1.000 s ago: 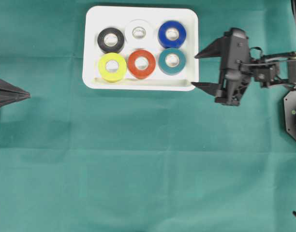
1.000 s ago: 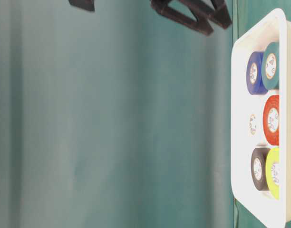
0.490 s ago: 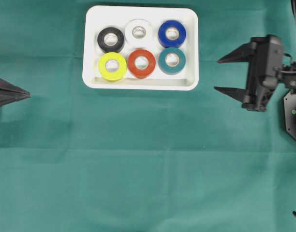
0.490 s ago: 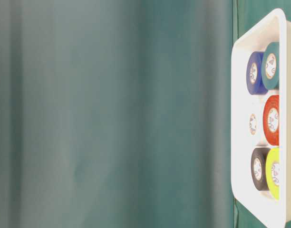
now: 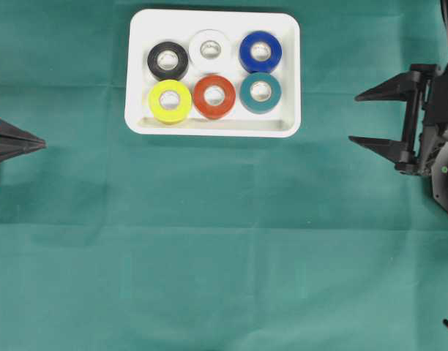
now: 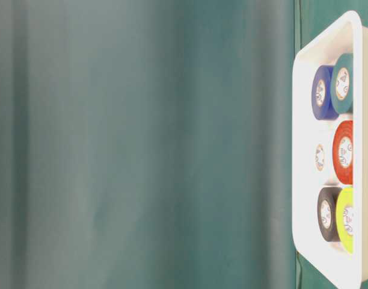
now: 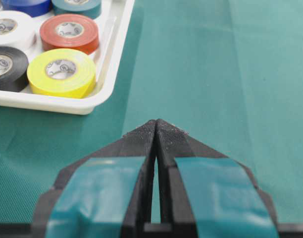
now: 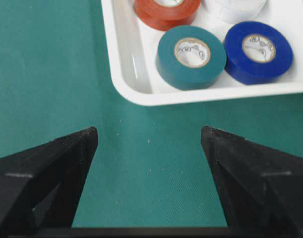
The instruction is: Put the tape into the white case with the right arm.
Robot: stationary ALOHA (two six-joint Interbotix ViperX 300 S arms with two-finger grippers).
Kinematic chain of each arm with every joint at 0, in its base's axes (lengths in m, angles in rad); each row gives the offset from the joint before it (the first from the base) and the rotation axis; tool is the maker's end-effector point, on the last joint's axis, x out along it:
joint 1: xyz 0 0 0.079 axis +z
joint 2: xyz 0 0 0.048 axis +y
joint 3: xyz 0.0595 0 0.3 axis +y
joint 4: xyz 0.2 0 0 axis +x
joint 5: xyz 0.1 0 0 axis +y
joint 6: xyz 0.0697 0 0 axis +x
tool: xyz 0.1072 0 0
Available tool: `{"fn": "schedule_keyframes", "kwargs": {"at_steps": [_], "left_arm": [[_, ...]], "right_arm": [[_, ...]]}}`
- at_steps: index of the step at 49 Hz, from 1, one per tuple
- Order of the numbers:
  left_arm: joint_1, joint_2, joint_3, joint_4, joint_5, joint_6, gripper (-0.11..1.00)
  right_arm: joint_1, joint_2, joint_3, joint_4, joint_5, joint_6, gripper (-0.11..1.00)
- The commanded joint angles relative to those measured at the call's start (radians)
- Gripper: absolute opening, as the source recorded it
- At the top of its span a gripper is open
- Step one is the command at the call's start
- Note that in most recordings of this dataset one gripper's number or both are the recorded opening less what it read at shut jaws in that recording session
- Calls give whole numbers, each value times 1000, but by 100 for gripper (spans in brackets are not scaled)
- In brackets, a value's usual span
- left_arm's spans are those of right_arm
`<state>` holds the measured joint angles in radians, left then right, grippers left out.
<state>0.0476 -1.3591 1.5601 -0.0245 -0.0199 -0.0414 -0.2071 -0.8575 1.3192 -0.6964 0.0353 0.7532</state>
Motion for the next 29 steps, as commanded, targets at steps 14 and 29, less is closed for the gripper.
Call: {"fn": "schedule_keyframes", "kwargs": {"at_steps": [14, 29], "left_arm": [[2, 8, -11, -2, -11, 0, 0], [0, 8, -11, -2, -11, 0, 0]], "right_arm": [[0, -132, 74, 37, -63, 2, 54], [37, -170, 141, 37, -155, 2, 54]]}}
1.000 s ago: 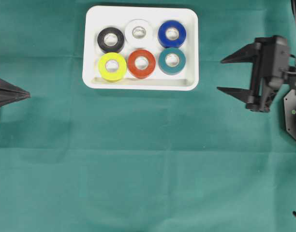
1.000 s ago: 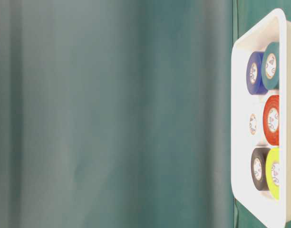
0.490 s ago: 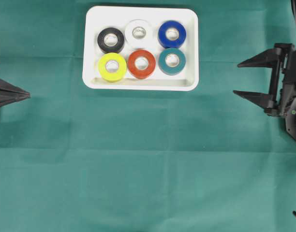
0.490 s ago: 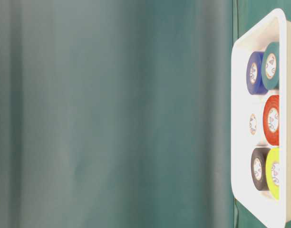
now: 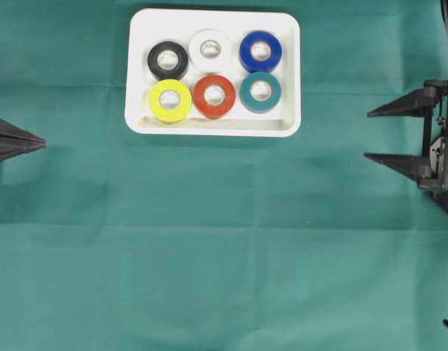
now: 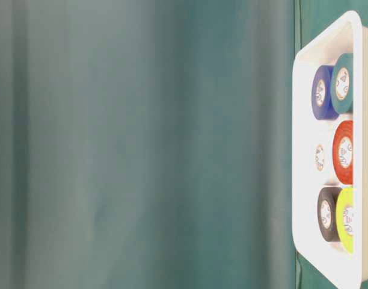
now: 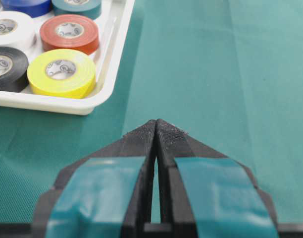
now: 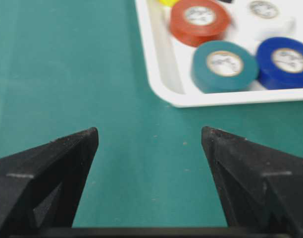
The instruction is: Put the tape into the white case with the right arm.
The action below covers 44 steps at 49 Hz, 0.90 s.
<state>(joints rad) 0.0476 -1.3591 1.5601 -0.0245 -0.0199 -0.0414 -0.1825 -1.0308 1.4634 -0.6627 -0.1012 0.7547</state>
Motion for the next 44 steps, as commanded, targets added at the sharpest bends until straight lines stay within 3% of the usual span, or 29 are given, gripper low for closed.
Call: {"fn": "schedule_keyframes", "kwargs": {"at_steps": [1, 16, 44], "left_arm": [[0, 9, -11, 0, -11, 0, 0], [0, 9, -11, -2, -11, 0, 0], [2, 9, -9, -2, -12, 0, 0]], "right_arm": [[17, 3, -3, 2, -20, -2, 54], [87, -2, 2, -3, -15, -2, 54], [89, -114, 49, -3, 25, 0, 54]]}}
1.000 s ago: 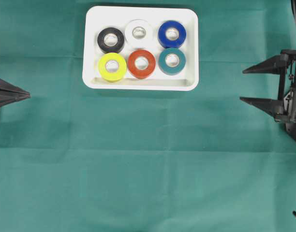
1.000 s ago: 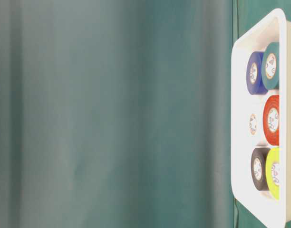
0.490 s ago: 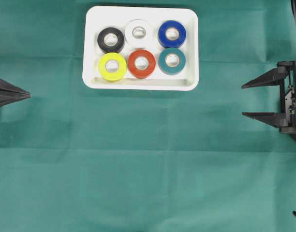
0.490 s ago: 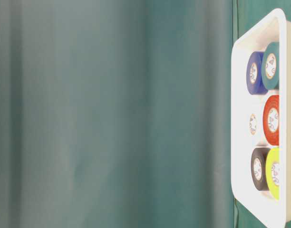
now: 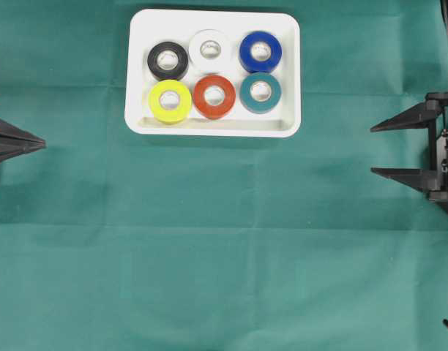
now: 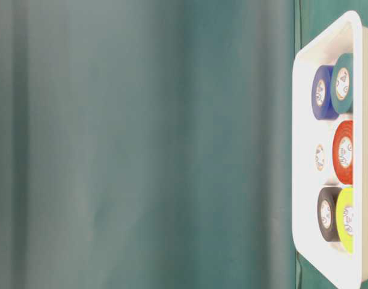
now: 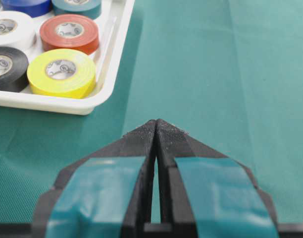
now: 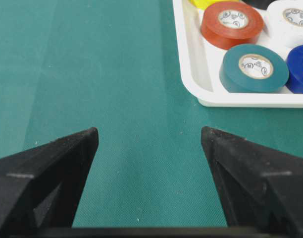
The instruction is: Put the tape into the white case with the right arm.
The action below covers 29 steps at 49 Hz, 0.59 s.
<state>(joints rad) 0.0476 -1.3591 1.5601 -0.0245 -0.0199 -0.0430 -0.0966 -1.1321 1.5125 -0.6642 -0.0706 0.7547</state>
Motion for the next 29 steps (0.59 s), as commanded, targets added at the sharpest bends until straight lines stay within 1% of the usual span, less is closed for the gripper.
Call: {"fn": "schedule_keyframes", "kwargs": {"at_steps": [1, 11, 19, 29], "left_arm": [[2, 8, -9, -2, -11, 2, 0], [0, 8, -11, -2, -11, 2, 0], [2, 8, -9, -2, -11, 2, 0], [2, 8, -9, -2, -11, 2, 0]], "right_arm": [[2, -18, 5, -2, -8, 0, 54], [2, -64, 35, -2, -32, -2, 54], [3, -63, 48, 0, -57, -2, 54], [2, -63, 46, -2, -54, -2, 54]]}}
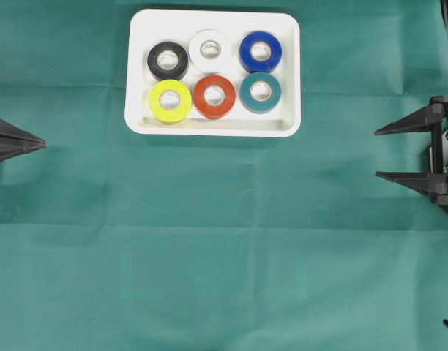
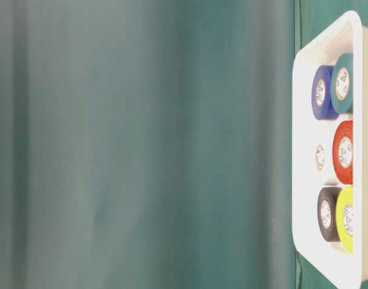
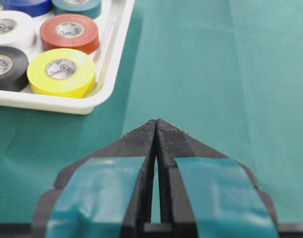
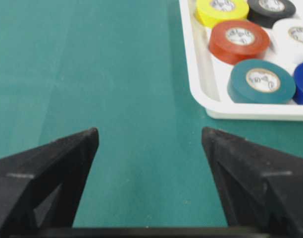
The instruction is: Put the tape into the white case with the right arm.
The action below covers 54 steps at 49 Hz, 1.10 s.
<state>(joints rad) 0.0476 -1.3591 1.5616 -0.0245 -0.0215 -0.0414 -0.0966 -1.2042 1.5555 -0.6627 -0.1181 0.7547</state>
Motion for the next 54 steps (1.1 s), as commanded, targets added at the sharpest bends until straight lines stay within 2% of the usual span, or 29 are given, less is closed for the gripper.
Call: {"fn": "schedule_keyframes", "kwargs": {"at_steps": [1, 30, 54], "left_arm": [[0, 8, -11, -2, -9, 0, 0], [2, 8, -12, -2, -11, 3, 0], [2, 3, -11, 0, 26, 6, 0]], "right_arm": [[2, 9, 2, -3, -6, -2, 54], [2, 6, -18, -6, 71, -3, 54], [2, -5, -14, -6, 69, -3, 54]]}}
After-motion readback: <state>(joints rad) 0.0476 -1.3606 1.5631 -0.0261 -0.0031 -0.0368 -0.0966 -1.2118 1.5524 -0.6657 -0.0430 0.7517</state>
